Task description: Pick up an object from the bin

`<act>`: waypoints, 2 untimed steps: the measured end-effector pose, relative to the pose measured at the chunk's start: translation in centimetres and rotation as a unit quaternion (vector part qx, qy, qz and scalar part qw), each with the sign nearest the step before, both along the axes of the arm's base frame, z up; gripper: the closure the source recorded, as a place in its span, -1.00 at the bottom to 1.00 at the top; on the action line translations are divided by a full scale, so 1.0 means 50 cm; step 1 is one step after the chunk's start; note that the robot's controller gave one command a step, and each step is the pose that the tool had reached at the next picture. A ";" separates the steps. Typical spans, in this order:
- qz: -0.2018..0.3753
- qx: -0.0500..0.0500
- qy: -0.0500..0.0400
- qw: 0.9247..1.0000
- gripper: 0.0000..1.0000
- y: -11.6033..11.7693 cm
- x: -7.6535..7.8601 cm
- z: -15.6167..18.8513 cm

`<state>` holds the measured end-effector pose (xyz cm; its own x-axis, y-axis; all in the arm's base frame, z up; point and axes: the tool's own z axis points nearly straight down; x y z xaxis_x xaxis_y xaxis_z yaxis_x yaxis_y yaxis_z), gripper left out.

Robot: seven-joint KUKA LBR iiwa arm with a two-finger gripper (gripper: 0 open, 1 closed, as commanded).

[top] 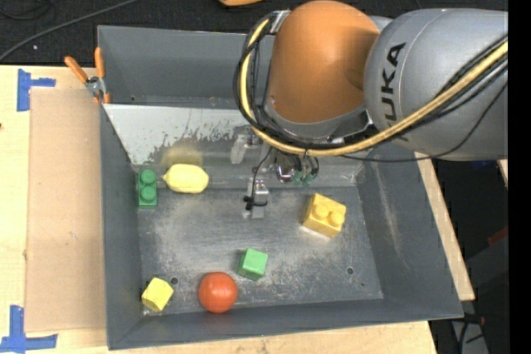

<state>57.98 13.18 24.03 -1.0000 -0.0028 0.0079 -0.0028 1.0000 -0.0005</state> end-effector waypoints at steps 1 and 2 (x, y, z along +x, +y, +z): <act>-0.002 0.000 -0.004 1.000 -1.00 -0.002 0.003 0.008; 0.014 0.001 -0.004 1.000 -1.00 -0.073 -0.056 -0.170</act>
Offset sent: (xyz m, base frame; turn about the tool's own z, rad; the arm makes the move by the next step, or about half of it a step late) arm -0.0555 -0.0718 -0.1703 -0.0566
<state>55.20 9.53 15.51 -0.9995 -0.0313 -0.0007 -0.0313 0.9995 0.0009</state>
